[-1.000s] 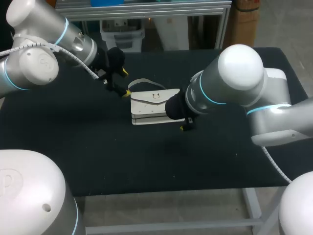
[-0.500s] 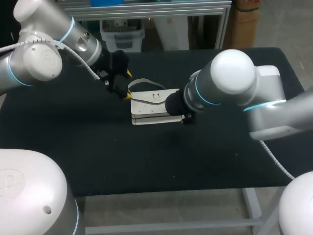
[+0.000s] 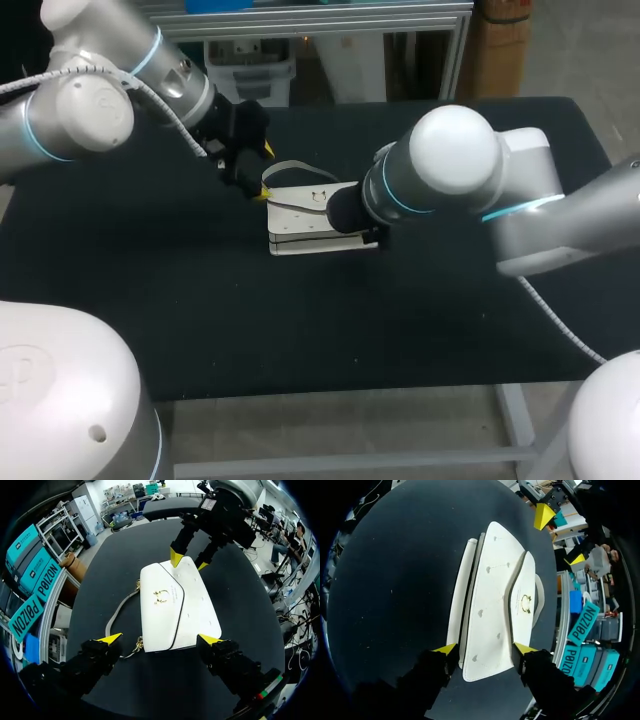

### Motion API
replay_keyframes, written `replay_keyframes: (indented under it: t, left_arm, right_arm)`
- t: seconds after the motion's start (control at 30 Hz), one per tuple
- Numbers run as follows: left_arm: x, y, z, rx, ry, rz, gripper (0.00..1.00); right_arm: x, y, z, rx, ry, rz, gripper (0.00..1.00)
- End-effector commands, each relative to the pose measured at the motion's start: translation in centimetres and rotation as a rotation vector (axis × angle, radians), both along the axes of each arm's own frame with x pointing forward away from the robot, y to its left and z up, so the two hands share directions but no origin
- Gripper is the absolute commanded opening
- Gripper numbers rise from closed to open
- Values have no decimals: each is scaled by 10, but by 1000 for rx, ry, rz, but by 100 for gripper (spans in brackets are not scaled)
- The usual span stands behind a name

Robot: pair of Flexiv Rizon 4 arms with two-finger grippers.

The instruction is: Pick up the bag, open it, inspect its contents, close it, and place it on the opposite side

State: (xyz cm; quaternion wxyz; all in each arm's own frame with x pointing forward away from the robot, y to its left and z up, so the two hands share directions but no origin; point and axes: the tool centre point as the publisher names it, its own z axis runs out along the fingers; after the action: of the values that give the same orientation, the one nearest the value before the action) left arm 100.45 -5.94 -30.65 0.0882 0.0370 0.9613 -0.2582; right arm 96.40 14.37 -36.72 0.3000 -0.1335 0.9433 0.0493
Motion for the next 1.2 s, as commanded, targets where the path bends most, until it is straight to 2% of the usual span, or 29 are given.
replay_keyframes:
  t: [0.03, 0.17, 0.37, 0.43, 0.47, 0.57, 0.93, 1.2]
  left_arm:
    - [5, -1, -2, 9, 10, -9, 100]
    - [5, 0, -3, 14, 11, -12, 100]
    - [5, 0, -4, 19, 16, -21, 100]
    - [5, 0, -5, 19, 17, -24, 100]
    - [5, 0, -5, 17, 16, -25, 100]
    - [5, -1, -6, 4, 8, -32, 100]
    - [-10, -11, -8, -35, -183, -56, 100]
    - [-10, -12, -9, -49, -190, -56, 100]
  right_arm:
    - [6, 8, -8, -14, -14, -9, 63]
    - [9, 9, -5, -23, -34, -19, 53]
    - [11, 9, -3, -37, -56, -37, 48]
    - [12, 8, -5, -37, -54, -39, 42]
    - [12, 8, -6, -35, -53, -40, 35]
    - [8, 10, -9, -27, -52, -41, 0]
    - [-11, 15, -12, -10, -64, -63, 0]
    - [-22, 18, -14, 7, -81, -131, 0]
